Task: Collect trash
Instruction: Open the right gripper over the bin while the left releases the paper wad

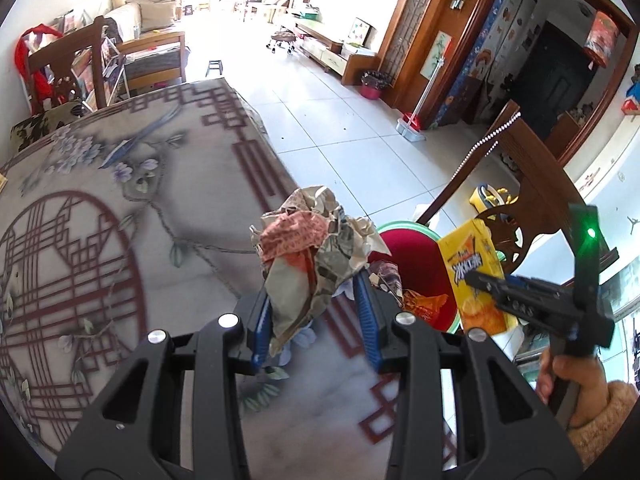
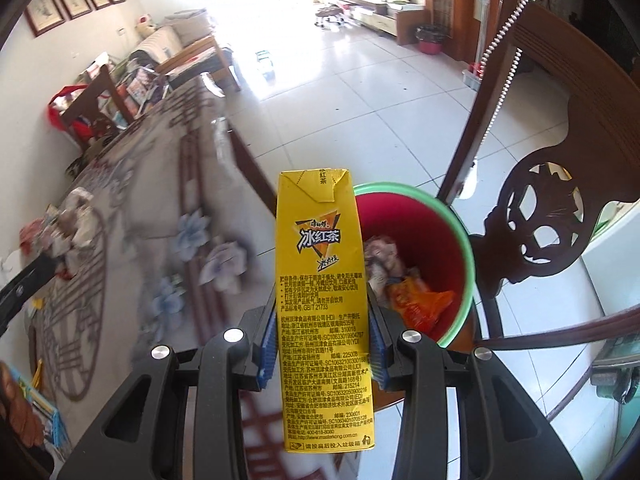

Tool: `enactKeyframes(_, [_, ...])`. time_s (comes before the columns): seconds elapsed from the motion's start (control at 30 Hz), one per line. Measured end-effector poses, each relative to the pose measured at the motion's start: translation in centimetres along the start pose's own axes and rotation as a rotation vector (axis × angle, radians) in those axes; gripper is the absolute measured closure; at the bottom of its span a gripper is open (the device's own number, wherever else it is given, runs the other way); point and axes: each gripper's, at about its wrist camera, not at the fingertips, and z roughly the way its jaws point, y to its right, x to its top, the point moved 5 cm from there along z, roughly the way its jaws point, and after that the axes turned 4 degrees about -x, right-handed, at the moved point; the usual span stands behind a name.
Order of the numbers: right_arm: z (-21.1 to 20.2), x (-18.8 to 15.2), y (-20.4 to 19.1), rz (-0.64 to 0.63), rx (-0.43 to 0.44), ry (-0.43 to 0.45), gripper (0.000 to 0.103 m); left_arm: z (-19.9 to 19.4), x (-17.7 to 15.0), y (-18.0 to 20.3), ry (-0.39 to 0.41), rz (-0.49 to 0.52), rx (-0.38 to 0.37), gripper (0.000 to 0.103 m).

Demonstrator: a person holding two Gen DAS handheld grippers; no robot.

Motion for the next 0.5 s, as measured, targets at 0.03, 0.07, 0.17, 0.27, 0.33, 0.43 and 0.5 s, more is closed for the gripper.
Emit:
enactKeyframes(0.03, [0.3,0.3,0.5,0.006,-0.006,-0.001,0.059,0.4,0.0,0.4,-0.008,0.005,0.0,0.067])
enactKeyframes(0.07, [0.7,0.6,0.9,0.012,-0.015,-0.001,0.054,0.6,0.0,0.6,-0.013,0.006,-0.002,0.067])
enactKeyframes(0.17, [1.0,1.2,2.1,0.02,-0.046,0.013,0.041,1.7,0.0,1.6,-0.033,0.021,-0.011,0.067])
enactKeyframes(0.27, [0.9,1.2,2.7,0.025,-0.036,0.012,0.041,2.9,0.1,3.1,-0.051,0.045,-0.023,0.067])
enactKeyframes(0.33, [0.6,1.0,3.1,0.024,-0.029,0.014,0.033,3.6,0.2,4.2,-0.058,0.063,-0.033,0.067])
enactKeyframes(0.43, [0.1,0.7,3.5,0.036,-0.017,0.018,0.032,4.6,0.4,5.5,-0.067,0.081,-0.047,0.067])
enactKeyframes(0.5, [-0.1,0.3,3.9,0.05,-0.003,0.013,0.032,5.1,0.4,6.3,-0.075,0.091,-0.055,0.067])
